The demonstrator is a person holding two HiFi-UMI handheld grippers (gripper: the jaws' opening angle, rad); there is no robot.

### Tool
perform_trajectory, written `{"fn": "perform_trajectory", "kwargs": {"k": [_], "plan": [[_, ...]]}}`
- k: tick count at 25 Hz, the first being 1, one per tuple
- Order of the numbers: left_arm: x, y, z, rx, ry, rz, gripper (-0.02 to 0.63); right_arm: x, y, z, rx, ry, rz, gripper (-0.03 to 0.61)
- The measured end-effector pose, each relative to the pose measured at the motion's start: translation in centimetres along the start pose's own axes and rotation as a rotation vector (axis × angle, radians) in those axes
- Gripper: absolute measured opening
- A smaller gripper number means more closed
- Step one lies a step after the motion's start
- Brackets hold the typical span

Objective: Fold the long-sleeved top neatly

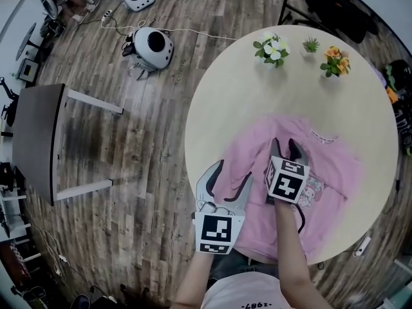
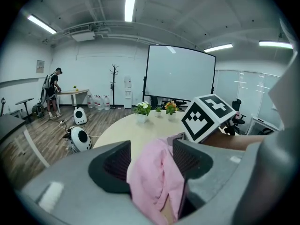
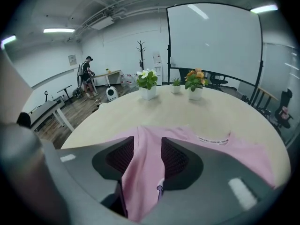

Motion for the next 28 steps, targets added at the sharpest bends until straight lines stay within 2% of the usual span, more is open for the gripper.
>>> {"fn": "perform_trajectory", "kwargs": {"k": [5, 17, 28], "plan": [[-1.8, 0.6, -0.8, -0.004, 0.031, 0.031, 0.279, -2.2, 1.5, -1.8, -0.045, 0.045, 0.058, 0.212], [-6.9, 1.2, -4.6, -0.046, 0.146, 0.110, 0.279, -8.6, 3.9, -7.0, -0.201, 0.240, 0.141, 0.190], [-10.0, -0.8, -7.0, -0.089, 0.218, 0.112, 0.279, -9.5, 0.3, -12.1, -0.376, 0.367, 0.064, 0.189]]}}
Point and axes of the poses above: the fingertips, and each gripper's own axes: x forward along the fingers, z to its right, y out of its top, the point moved 5 cm from there along -x, backward along the fingers, and after that the axes turned 2 degrees about y, right-handed, at the moved point
